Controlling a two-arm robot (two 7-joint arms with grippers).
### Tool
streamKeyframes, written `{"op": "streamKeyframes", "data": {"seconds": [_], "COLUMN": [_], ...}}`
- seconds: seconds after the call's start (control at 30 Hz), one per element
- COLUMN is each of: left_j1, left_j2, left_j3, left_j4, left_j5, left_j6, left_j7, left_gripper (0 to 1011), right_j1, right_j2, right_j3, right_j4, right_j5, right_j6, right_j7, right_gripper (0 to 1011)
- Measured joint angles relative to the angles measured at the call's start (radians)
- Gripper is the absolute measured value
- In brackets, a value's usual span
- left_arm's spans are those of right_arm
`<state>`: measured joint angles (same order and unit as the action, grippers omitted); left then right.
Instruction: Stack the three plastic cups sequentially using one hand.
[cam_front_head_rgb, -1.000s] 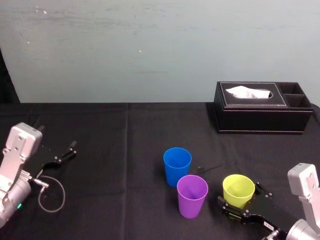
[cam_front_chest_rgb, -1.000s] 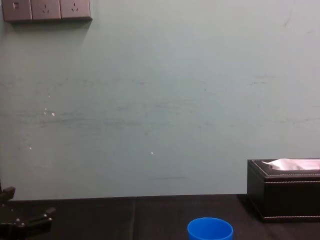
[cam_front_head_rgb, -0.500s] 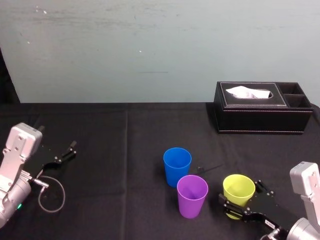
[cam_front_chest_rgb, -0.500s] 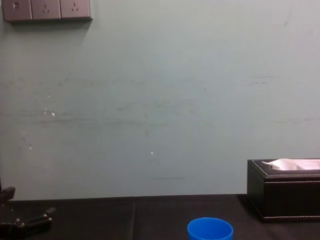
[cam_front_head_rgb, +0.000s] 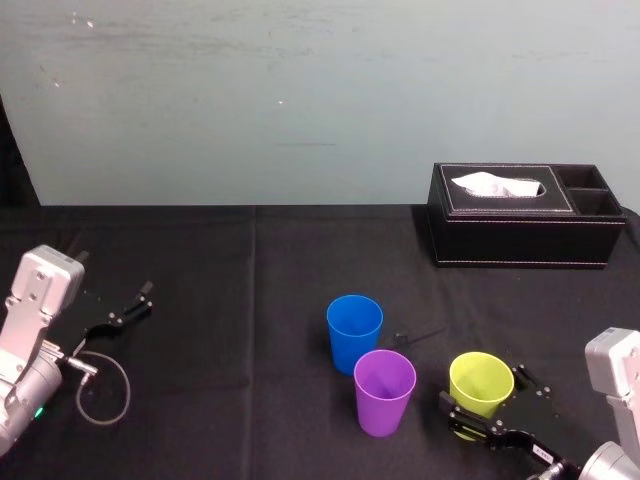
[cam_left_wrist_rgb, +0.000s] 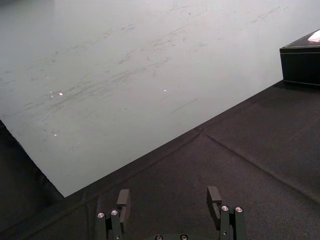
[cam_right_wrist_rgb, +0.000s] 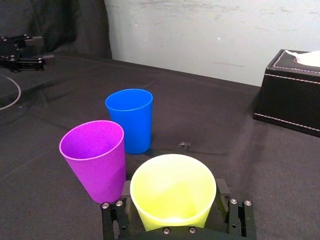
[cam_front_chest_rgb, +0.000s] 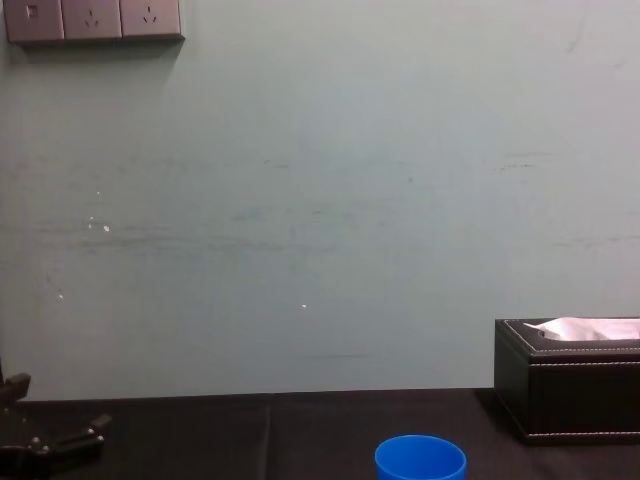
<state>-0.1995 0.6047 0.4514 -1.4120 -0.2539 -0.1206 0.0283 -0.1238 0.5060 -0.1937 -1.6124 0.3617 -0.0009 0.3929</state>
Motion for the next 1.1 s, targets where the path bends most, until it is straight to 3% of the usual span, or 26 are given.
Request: {"op": "streamKeyframes", "data": {"seconds": [0.43, 0.67, 0.73, 1.1], "left_j1": [0.0, 0.0, 0.0, 0.0], "left_j2": [0.0, 0.0, 0.0, 0.0], "left_j3": [0.0, 0.0, 0.0, 0.0], "left_j4": [0.0, 0.0, 0.0, 0.0], "left_j5": [0.0, 0.0, 0.0, 0.0], "left_j6": [0.0, 0.0, 0.0, 0.0], "left_j7": [0.0, 0.0, 0.0, 0.0], "left_gripper": [1000, 1000, 1000, 1000], "right_j1": [-0.001, 0.0, 0.0, 0.0], "right_j2": [0.001, 0.001, 0.001, 0.001], "right_j3": [0.001, 0.001, 0.0, 0.002], "right_j4": [0.0, 0.0, 0.0, -0.004], "right_j5": [0.002, 0.002, 0.002, 0.002], "right_j6": [0.003, 0.003, 0.003, -0.001], "right_j7": [-0.003, -0.003, -0.003, -0.003], "right_gripper": [1003, 883, 802, 743]}}
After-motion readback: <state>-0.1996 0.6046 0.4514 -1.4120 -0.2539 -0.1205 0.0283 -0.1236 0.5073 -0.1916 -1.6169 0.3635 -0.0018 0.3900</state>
